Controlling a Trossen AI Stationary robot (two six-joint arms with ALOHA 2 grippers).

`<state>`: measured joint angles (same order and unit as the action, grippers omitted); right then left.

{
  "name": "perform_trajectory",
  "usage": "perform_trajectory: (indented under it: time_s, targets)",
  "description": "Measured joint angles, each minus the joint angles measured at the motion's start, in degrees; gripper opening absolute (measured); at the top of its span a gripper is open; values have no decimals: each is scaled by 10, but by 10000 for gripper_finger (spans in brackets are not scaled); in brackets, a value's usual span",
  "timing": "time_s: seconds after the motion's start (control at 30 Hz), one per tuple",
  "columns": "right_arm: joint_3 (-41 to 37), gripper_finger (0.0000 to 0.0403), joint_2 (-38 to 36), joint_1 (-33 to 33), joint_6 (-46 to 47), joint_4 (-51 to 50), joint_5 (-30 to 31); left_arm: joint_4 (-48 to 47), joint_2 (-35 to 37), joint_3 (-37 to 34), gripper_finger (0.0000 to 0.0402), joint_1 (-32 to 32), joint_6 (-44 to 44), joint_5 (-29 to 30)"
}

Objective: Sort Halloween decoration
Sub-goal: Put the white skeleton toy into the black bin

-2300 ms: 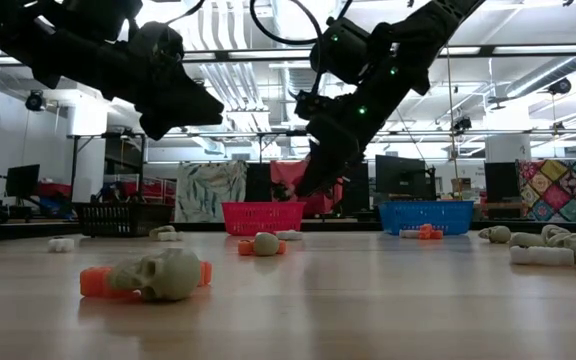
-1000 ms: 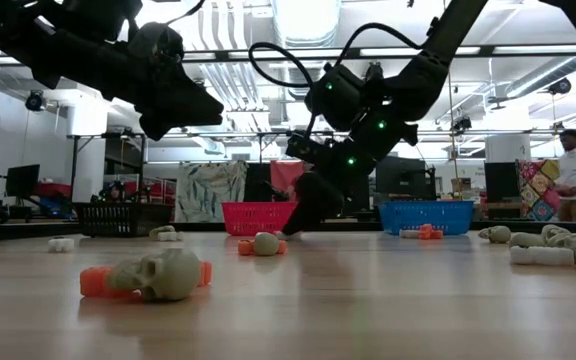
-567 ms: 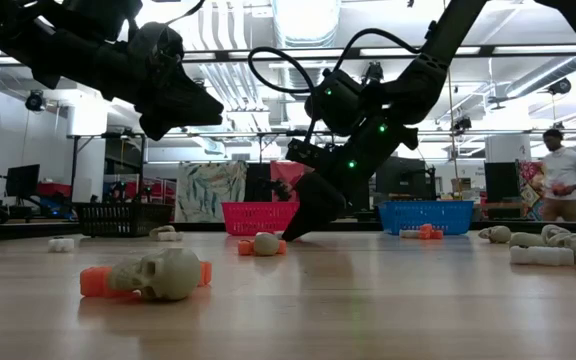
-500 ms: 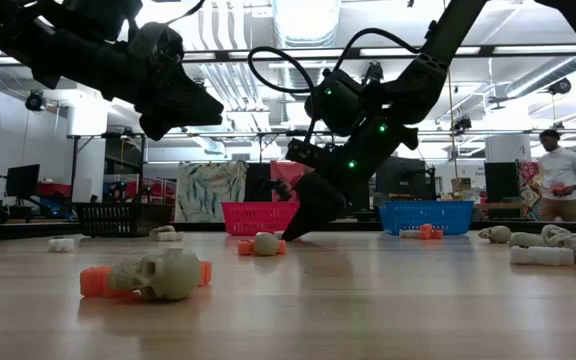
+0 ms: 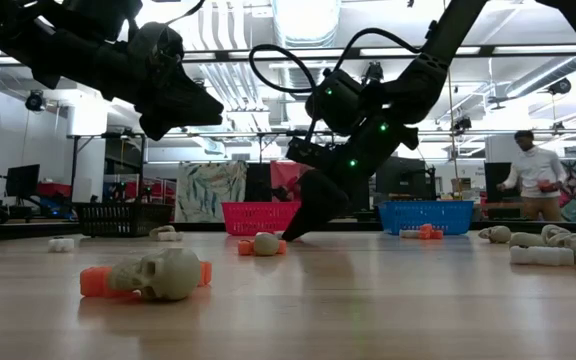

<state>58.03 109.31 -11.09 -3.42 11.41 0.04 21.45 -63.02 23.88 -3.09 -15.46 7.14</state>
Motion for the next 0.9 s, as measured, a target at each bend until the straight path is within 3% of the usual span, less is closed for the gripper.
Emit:
perform_trajectory:
  time_s: [0.4, 0.57, 0.9]
  targets:
    - [-1, 20, -73, 28, 4, 14, -26, 9, 0, 0, 116, 1, 24, -10]
    - [-6, 20, -102, 49, -8, 76, -33, 35, 0, 0, 116, 7, 65, -52]
    - [-8, 20, -108, 74, -17, 189, -80, 41, -7, -1, 140, 12, 90, -51]
